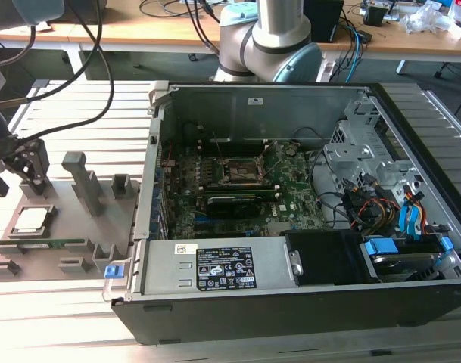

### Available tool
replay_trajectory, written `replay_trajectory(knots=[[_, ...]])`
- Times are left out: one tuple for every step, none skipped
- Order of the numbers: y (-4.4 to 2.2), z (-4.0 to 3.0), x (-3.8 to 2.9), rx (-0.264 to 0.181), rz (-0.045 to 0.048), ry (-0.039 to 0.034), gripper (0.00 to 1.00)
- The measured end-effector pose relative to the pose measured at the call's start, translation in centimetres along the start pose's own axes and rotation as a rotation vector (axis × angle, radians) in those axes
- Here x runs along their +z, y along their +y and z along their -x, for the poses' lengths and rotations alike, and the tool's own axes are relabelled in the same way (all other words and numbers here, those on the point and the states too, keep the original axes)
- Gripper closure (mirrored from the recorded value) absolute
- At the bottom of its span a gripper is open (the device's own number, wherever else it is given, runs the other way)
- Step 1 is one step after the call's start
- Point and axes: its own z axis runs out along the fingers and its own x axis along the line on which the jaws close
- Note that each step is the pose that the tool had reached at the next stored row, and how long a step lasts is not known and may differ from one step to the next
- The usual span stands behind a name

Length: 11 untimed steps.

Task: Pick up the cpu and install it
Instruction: 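Pick up the cpu and move it towards the insertion slot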

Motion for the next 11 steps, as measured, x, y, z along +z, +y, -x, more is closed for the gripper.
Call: replay_trajectory(knots=[[0.0, 0.0, 0.07, 0.0, 0.0001, -0.0001, 0.38], [0.0, 0.0, 0.19, 0.0, 0.0001, -0.0001, 0.38], [-0.04, -0.1, 0.36, 0.0, 0.0, 0.0001, 0.38], [-0.13, -0.27, 0.49, 0.0, 0.0001, -0.0001, 0.38], [-0.29, -0.37, 0.67, 0.0, 0.0001, 0.0, 0.38], [-0.43, -0.4, 0.86, 0.0, 0.0001, -0.0001, 0.38], [-0.66, -0.49, 1.21, 0.0, 0.0001, -0.0001, 0.38], [-0.84, -0.57, 1.51, 0.0, 0.0001, 0.0, 0.38], [-1.02, -0.66, 2.15, 0.0, 0.0001, -0.0001, 0.38], [-1.03, -0.67, 2.63, -0.002, 0.0001, -0.0001, 0.38], [-1.04, -0.68, 2.9, -0.009, 0.0002, 0.0, 0.38]])
